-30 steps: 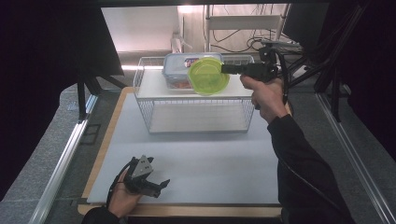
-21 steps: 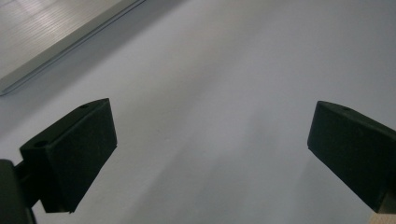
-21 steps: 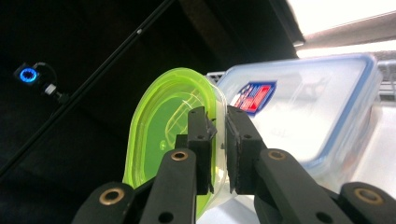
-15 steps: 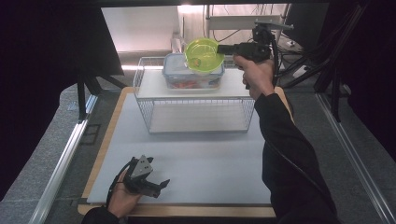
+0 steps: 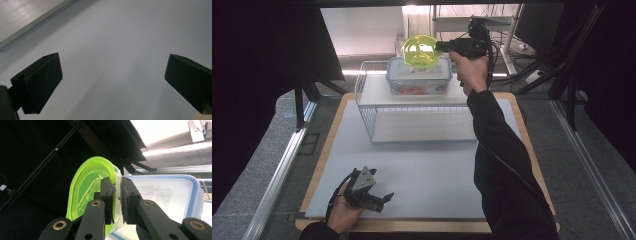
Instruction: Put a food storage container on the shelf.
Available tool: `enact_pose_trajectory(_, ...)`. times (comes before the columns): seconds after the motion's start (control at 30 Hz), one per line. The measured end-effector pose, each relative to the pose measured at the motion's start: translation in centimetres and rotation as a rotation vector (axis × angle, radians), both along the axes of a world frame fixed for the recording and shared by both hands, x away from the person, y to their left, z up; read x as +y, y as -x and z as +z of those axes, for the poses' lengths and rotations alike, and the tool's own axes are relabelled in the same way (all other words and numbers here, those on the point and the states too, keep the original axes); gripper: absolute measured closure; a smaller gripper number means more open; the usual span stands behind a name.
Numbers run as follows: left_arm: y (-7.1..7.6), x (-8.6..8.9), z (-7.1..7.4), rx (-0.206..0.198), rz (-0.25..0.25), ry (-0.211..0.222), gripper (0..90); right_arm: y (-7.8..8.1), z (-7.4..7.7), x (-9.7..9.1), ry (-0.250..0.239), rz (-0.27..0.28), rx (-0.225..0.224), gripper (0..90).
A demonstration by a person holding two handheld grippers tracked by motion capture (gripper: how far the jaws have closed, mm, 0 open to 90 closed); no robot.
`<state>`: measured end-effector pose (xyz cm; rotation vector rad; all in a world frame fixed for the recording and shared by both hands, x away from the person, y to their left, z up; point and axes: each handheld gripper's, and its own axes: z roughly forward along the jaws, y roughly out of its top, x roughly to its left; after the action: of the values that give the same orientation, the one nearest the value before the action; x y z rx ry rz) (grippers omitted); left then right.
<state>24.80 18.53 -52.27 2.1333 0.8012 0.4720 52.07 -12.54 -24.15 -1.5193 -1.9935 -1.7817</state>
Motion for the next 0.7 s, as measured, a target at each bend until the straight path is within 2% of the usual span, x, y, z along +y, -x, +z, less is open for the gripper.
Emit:
enact_pose_trajectory(0.33,0.1,-0.1,0.0,0.001,-0.007,0.001,1.2,-1.0,-0.9,1.5,-0.008,-0.077,0.03,80.3)
enact_pose_trajectory(0.4,0.0,-0.1,0.0,0.002,-0.01,-0.005,1.2,-1.0,-1.0,1.6,-0.003,-0.084,0.029,78.2)
enact_pose_trajectory(0.5,0.0,-0.2,-0.1,0.002,-0.011,-0.004,1.2,-1.0,-1.1,1.8,0.022,-0.098,0.044,68.9)
enact_pose_trajectory(0.7,0.0,-0.2,-0.1,0.007,-0.014,-0.006,1.2,-1.0,-1.4,1.8,0.027,-0.092,0.041,71.0)
